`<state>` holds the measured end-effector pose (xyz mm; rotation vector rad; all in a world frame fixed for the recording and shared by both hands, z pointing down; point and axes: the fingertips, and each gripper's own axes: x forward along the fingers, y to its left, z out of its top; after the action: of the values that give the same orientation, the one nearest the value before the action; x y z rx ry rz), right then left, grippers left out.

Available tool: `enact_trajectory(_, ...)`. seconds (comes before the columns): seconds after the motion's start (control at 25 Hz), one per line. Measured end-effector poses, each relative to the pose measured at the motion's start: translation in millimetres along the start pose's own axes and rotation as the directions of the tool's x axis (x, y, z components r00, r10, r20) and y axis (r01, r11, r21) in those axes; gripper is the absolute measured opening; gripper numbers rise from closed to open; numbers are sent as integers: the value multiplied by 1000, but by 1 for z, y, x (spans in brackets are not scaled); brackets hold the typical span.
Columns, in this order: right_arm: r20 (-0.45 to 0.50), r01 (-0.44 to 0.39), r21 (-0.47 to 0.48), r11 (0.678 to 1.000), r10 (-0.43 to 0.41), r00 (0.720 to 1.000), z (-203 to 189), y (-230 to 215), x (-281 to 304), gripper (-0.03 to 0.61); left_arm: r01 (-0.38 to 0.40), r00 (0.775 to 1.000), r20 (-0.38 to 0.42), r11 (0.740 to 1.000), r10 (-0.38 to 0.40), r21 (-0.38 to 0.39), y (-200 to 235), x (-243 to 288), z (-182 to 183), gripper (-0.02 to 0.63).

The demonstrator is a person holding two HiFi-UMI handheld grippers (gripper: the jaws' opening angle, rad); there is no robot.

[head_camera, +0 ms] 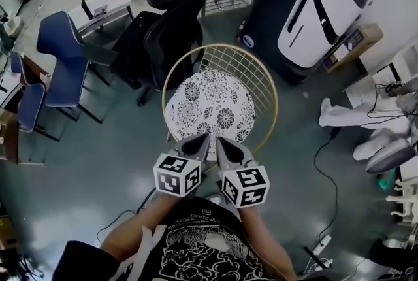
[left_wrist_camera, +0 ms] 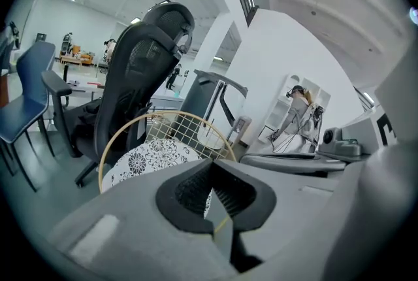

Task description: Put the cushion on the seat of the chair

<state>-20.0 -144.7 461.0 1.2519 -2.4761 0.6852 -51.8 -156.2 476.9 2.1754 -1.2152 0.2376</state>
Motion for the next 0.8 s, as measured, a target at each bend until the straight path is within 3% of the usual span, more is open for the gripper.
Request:
enact_trajectory(0.36, 1, -4, 6, 1000, 4, 1000, -10, 5, -11, -3, -6, 1000, -8, 999, 6, 42, -13, -10, -13, -5)
enact_trajectory(0.8, 0, -8, 12, 1000, 8, 1000, -6, 4, -4, -2, -6, 1000, -17, 999, 6, 32, -5, -5, -11, -5)
